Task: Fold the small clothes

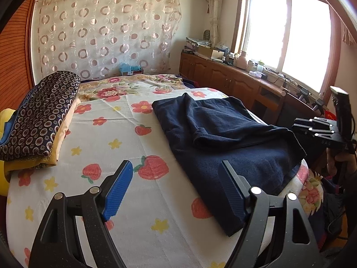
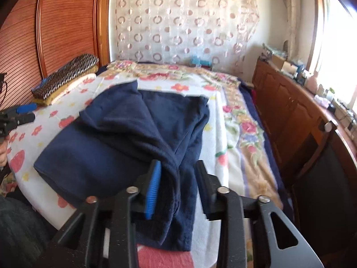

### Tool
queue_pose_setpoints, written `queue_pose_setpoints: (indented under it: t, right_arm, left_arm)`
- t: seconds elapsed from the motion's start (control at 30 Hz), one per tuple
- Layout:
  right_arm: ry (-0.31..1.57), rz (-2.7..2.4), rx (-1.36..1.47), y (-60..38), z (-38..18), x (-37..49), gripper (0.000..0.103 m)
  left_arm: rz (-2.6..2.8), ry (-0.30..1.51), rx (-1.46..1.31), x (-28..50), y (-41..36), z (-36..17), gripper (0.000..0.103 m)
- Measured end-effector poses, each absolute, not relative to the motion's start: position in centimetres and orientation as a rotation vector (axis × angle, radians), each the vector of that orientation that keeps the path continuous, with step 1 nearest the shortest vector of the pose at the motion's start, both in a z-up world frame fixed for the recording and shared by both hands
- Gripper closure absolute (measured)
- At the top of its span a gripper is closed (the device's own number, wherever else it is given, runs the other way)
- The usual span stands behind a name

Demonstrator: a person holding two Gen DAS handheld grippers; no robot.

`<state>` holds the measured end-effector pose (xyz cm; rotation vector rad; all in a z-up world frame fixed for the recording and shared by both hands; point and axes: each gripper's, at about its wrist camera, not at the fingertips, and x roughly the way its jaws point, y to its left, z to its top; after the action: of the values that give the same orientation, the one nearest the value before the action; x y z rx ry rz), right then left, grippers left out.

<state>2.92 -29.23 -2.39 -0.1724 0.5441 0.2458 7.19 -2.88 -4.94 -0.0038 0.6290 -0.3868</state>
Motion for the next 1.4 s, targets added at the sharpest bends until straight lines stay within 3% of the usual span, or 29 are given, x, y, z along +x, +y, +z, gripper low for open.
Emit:
queue_pose_setpoints:
  t: [0.13, 0.47, 0.97, 1.07, 1.1, 1.4]
  right_arm:
    - [0.492, 0.271, -0.187, -27.9, -0.9, 2.4, 0.054]
    - [0.515, 0.465, -0.272, -18.5, -0.6, 6.7, 0.053]
    - [0.76, 0.631, -0.378, -10.8, -4.7, 15.2, 0.053]
    - [0.749, 0.628, -0.385, -11.4, -4.4, 15.8, 0.078]
    - [0.74, 0.626, -0.386, -11.8, -4.2, 15.9, 0.091]
    - [0.553, 0.434, -0.287, -18.8, 1.3, 16.6, 0.096]
  left_arm:
    - [-0.384, 0.631, -0.004, 7.1, -2.9, -5.1, 0.024]
    - [-0.362, 0.636, -0.022, 7.2, -2.0, -5.6, 0.024]
    - [-0.373, 0.647, -0.025, 7.0, -2.0, -6.1, 0.024]
    - [-0.377, 0.651, -0.022, 7.1, -2.2, -6.1, 0.024]
    - [-0.379, 0.652, -0.02, 7.1, -2.2, -6.1, 0.024]
    - [-0.386, 0.656, -0.02, 7.1, -2.6, -6.3, 0.024]
